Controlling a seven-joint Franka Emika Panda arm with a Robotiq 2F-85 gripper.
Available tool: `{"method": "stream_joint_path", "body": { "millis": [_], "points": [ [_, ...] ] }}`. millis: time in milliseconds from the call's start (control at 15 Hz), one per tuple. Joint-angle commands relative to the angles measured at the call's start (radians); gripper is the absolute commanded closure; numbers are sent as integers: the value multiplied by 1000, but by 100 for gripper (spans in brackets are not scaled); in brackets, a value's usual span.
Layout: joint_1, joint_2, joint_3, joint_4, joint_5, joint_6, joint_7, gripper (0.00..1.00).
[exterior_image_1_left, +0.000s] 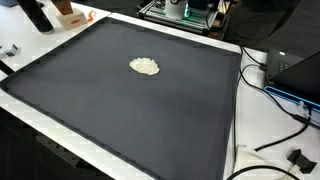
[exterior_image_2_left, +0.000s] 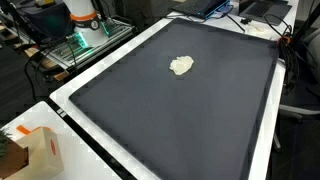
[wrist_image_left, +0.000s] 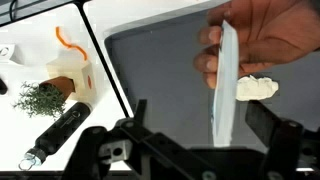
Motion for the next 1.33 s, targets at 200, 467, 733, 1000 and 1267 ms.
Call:
{"method": "stream_joint_path", "body": {
  "millis": [200, 467, 733, 1000, 1267],
  "points": [
    [20, -1, -15, 1, -2, 9, 13, 0],
    [17, -2, -31, 9, 40, 39, 43, 0],
    [23, -1, -38, 11, 56, 32, 32, 5],
    [28, 1, -39, 12, 66, 24, 23, 39],
    [33, 2, -41, 13, 72, 18, 19, 69]
  ]
}}
